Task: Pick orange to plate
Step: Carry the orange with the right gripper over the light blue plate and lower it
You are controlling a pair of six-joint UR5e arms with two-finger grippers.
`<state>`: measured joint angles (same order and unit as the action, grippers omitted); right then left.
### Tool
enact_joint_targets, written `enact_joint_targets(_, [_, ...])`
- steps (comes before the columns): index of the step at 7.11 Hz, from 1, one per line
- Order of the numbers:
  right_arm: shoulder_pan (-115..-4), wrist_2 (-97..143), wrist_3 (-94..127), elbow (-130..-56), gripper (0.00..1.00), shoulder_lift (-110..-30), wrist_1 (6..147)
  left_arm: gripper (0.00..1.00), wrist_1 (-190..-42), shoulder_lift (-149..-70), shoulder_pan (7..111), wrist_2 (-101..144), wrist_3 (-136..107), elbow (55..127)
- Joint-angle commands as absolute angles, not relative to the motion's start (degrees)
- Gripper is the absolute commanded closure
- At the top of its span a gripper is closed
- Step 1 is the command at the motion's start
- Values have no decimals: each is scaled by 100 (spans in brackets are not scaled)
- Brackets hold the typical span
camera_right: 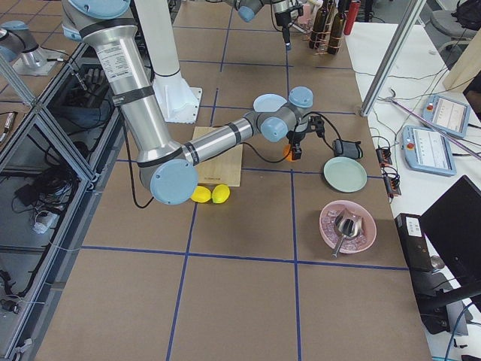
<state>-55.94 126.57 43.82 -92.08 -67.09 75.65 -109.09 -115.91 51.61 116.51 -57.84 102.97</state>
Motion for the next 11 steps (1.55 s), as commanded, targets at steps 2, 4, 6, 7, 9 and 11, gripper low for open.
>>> enact_joint_targets(2, [-4715,12168,6541,-9308,100,-5856,7550,0,-10863,-10874,6045,12243,-4214,10336])
enact_joint_targets(4, [-3783,11078,7782,-8898,100,-5111,7567,0,-10872,-10592,6283,12243,-3693,10327])
enact_joint_targets(6, [-3245,10329,8575,-7677,100,-3950,7532,0,-10872,-10539,6354,12243,-3691,10318])
enact_joint_targets(7, [-3113,10240,8674,-7516,100,-3825,7532,0,-10872,-10538,6354,12243,-3691,10318])
enact_joint_targets(9, [-3032,10142,8640,-7436,40,-3832,7541,0,-10872,-10538,6390,12243,-3691,10318])
enact_joint_targets(11, [-3058,10195,8491,-7436,0,-3841,7593,0,-10889,-10529,6390,12243,-3587,10318])
